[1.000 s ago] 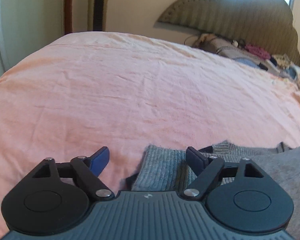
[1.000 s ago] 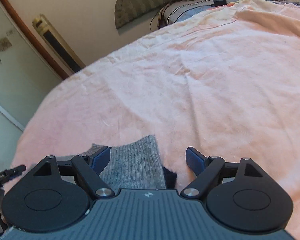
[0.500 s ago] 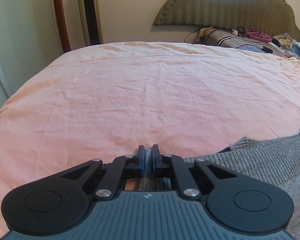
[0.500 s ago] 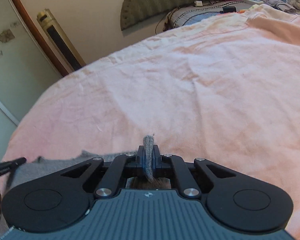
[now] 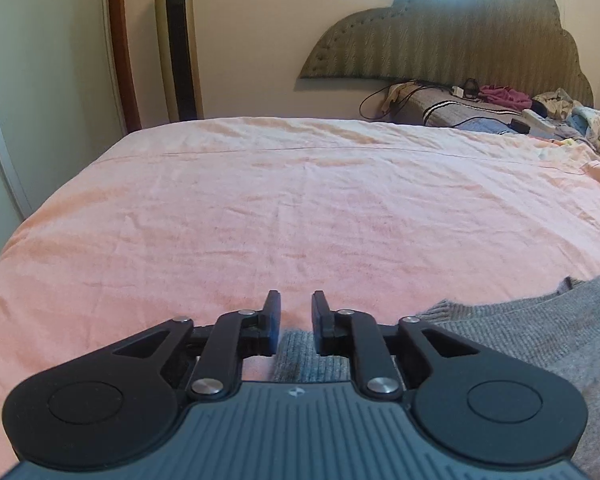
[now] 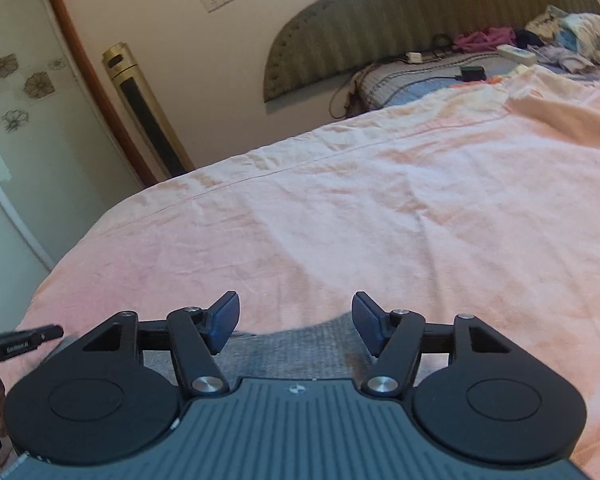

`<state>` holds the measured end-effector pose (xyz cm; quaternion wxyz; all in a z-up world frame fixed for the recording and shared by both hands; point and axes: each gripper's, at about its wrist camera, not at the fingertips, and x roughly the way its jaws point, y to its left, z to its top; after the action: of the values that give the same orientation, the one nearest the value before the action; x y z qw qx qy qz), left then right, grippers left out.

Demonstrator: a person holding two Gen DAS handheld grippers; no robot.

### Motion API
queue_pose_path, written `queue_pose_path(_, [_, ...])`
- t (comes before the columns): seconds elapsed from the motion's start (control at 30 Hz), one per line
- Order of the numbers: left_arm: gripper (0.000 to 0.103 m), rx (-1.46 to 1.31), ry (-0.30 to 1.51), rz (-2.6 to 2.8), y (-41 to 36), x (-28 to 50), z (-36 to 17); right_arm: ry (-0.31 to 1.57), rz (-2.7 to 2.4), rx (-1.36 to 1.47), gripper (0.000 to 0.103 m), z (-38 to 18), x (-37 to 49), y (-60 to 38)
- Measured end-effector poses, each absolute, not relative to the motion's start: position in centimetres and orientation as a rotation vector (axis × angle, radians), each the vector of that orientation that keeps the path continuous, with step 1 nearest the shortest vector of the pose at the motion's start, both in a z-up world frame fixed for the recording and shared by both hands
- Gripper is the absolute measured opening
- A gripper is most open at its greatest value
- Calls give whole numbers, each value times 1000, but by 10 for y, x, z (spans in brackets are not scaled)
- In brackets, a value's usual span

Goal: Fold small clothes

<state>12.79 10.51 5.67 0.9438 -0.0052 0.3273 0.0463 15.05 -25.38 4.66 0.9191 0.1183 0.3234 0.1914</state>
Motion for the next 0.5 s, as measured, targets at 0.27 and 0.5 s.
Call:
queue_pose_path(0.27, [66, -294, 755, 89, 160, 138, 39, 729, 414, -17, 79, 21, 143, -211])
queue_pose_path(0.5, [40, -251, 791, -41, 144, 148, 30, 687, 441, 41, 94, 7, 138, -215])
